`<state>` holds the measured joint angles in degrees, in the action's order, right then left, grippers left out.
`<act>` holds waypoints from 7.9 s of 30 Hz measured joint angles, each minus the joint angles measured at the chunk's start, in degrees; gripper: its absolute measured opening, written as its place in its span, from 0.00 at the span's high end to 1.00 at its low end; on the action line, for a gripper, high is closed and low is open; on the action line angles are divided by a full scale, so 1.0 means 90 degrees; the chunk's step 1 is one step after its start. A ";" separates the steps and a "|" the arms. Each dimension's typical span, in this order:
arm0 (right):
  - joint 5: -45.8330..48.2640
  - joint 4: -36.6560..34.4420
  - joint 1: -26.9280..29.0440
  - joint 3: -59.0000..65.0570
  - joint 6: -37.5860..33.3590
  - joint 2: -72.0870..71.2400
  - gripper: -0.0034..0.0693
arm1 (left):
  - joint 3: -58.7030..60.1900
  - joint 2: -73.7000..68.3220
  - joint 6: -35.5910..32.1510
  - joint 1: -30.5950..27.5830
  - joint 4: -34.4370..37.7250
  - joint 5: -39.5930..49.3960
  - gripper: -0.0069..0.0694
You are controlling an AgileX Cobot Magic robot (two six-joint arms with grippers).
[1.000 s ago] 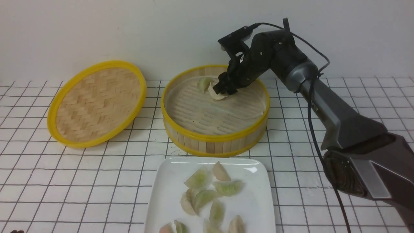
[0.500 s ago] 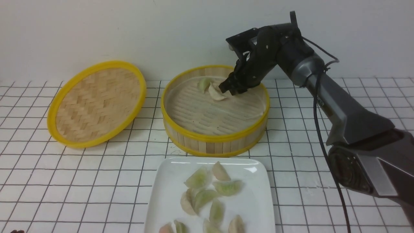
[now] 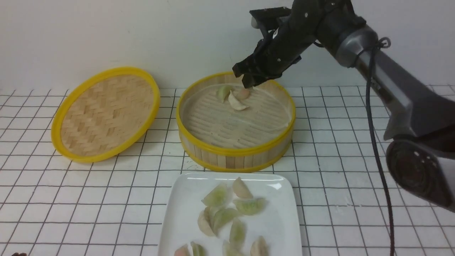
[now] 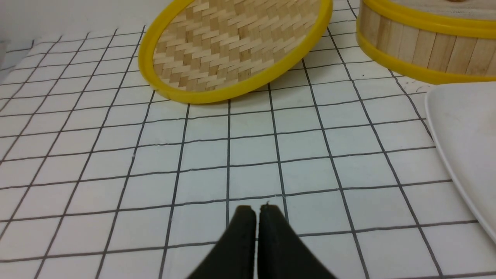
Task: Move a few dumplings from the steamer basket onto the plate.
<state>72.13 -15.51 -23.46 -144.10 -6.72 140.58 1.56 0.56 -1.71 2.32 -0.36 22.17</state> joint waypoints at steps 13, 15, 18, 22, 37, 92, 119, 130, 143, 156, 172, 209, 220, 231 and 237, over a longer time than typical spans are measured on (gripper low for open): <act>-0.0049 -0.0056 -0.1433 0.4894 0.0259 -0.2899 0.79 | 0.0000 0.0000 0.0000 0.0000 0.0000 0.0000 0.92; -0.0055 0.0134 -0.1662 0.5267 0.0496 -0.2866 0.79 | 0.0000 0.0000 0.0000 0.0000 0.0000 0.0000 0.92; -0.0077 0.0266 -0.1909 0.5435 0.0602 -0.2794 0.77 | 0.0000 0.0000 0.0000 0.0000 0.0000 0.0000 0.92; -0.0130 0.0265 -0.2042 0.5450 0.0608 -0.2792 0.65 | 0.0000 0.0000 0.0000 0.0000 0.0000 0.0000 0.92; -0.2467 0.2075 -0.1394 0.4397 0.1237 -0.2281 0.32 | 0.0000 0.0000 0.0000 0.0000 0.0000 0.0000 0.92; -0.1013 -0.0649 0.0389 -0.0104 -0.2140 0.1020 0.95 | 0.0000 0.0000 0.0000 0.0000 0.0000 0.0000 0.92; -0.1543 -0.0996 0.0344 -0.0115 -0.3564 0.1399 0.41 | 0.0000 0.0000 0.0000 0.0000 0.0000 0.0000 0.92; -0.1523 -0.1016 0.0233 -0.0123 -0.3951 0.1456 0.63 | 0.0000 0.0000 0.0000 0.0000 0.0000 0.0000 0.92; -0.0308 -0.0252 0.0194 -0.0183 -0.3004 0.1050 0.70 | 0.0000 0.0000 0.0000 0.0000 0.0000 0.0000 0.92; -0.0053 -0.0243 0.0172 0.1370 -0.1206 -0.1439 0.70 | 0.0000 0.0000 0.0000 0.0000 0.0000 0.0000 0.92; -0.1136 -0.0522 -0.1267 0.7901 -0.0840 -0.4541 0.70 | 0.0000 0.0000 0.0000 0.0000 0.0000 0.0000 0.92; -0.4219 0.2620 -0.1338 1.0521 0.2460 -1.1733 0.97 | 0.0000 0.0000 0.0000 0.0000 0.0000 0.0000 0.92; -0.5186 0.3783 -0.1338 1.3196 0.4095 -1.5171 0.97 | 0.0000 0.0000 0.0000 0.0000 0.0000 0.0000 0.92; -0.4976 0.3854 -0.1338 1.3289 0.4461 -1.5352 0.97 | 0.0000 0.0000 0.0000 0.0000 0.0000 0.0000 0.92; -0.5341 0.4105 -0.1338 1.3289 0.4439 -1.5352 0.97 | 0.0000 0.0000 0.0000 0.0000 0.0000 0.0000 0.92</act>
<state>24.06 21.44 -35.50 -24.50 33.23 2.41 1.56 0.56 -1.71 2.32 -0.36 22.17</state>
